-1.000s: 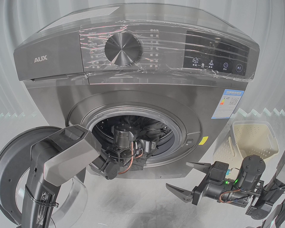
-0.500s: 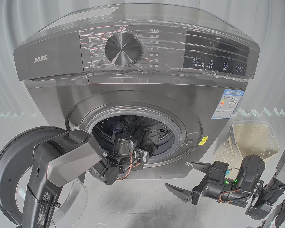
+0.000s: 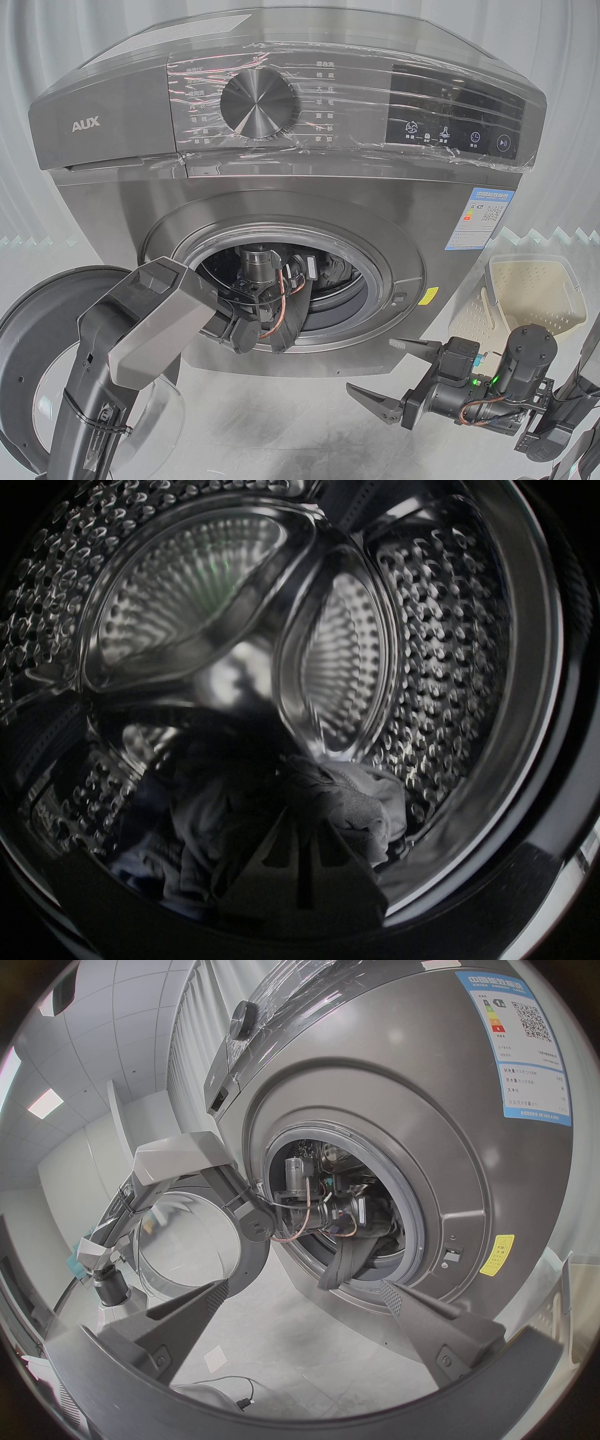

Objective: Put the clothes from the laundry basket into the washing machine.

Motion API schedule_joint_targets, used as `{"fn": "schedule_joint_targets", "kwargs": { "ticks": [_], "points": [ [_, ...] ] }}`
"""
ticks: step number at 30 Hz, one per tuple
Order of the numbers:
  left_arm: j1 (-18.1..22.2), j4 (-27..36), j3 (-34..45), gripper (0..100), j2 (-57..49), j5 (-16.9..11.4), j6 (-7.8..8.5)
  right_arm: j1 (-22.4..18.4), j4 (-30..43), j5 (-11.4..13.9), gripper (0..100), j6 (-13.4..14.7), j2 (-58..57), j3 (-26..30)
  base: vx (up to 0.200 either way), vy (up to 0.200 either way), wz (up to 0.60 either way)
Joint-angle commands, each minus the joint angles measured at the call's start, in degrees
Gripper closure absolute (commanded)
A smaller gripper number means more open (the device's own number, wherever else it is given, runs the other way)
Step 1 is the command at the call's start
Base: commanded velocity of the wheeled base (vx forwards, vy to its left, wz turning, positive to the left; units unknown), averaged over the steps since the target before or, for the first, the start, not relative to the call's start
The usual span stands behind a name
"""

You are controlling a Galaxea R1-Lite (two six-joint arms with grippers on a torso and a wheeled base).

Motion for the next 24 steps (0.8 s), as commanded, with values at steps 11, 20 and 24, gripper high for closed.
{"fn": "schedule_joint_targets", "kwargs": {
  "ticks": [11,20,24],
  "points": [
    [1.6,-0.9,-4.8,0,4.1,1.5,-0.26,0.0,-0.1,0.0,0,0.0,0.4,-0.7,0.000,0.000,0.00],
    [-1.6,0.9,12.6,0,-4.8,-0.5,-0.26,-0.1,0.0,0.0,0,0.0,0.4,-0.6,0.000,0.000,0.00],
    [-2.0,1.4,18.7,0,-6.4,-1.3,0.35,0.1,0.1,0.0,0,0.0,0.4,-0.5,0.000,0.000,0.00]
  ]
}}
